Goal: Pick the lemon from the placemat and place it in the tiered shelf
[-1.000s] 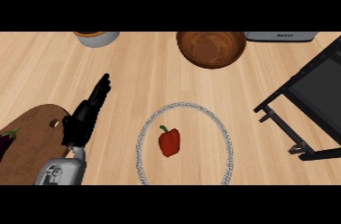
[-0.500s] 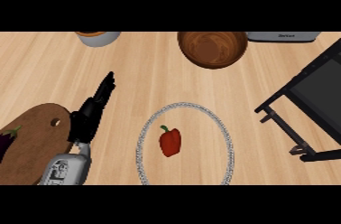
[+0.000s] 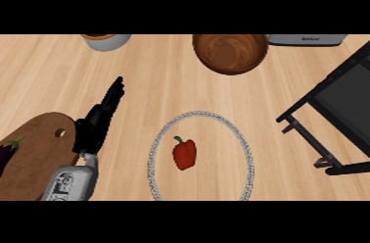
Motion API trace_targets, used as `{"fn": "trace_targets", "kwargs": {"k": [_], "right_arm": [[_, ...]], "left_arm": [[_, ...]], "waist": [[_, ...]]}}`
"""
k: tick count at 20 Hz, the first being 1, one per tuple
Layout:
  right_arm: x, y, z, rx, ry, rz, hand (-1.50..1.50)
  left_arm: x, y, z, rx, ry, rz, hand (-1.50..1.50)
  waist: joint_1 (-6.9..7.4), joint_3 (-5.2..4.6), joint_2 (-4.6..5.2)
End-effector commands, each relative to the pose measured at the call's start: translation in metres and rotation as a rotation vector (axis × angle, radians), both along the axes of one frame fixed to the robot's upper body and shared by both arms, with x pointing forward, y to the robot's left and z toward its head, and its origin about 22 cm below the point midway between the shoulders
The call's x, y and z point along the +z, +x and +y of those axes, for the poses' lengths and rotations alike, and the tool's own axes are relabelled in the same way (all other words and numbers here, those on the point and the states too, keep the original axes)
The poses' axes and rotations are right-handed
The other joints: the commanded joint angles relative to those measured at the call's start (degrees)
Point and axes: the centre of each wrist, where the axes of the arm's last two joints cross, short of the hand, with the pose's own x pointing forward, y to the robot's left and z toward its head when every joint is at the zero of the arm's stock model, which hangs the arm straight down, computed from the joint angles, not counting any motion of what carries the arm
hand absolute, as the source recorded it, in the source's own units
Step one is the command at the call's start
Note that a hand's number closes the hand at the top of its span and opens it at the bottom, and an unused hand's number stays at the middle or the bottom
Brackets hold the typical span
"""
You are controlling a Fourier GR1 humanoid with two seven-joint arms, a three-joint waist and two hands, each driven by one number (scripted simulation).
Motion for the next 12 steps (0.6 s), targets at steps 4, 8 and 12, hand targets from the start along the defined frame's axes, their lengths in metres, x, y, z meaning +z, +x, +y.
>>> {"fn": "trace_targets", "kwargs": {"k": [4,8,12], "right_arm": [[-0.02,0.034,-0.004,0.025,0.057,0.025,1.5],[-0.014,0.053,-0.021,0.036,0.054,0.019,1.5],[-0.031,0.044,-0.037,-0.29,-0.071,0.074,-1.5]], "left_arm": [[-0.002,-0.005,-0.008,0.009,-0.004,0.007,0.0],[-0.006,0.006,0.013,0.022,0.002,-0.011,0.0],[-0.002,0.002,0.001,0.023,0.018,-0.008,0.0]], "waist": [[-0.68,0.02,-0.09],[-0.66,0.01,-0.03],[-0.71,0.02,0.05]]}}
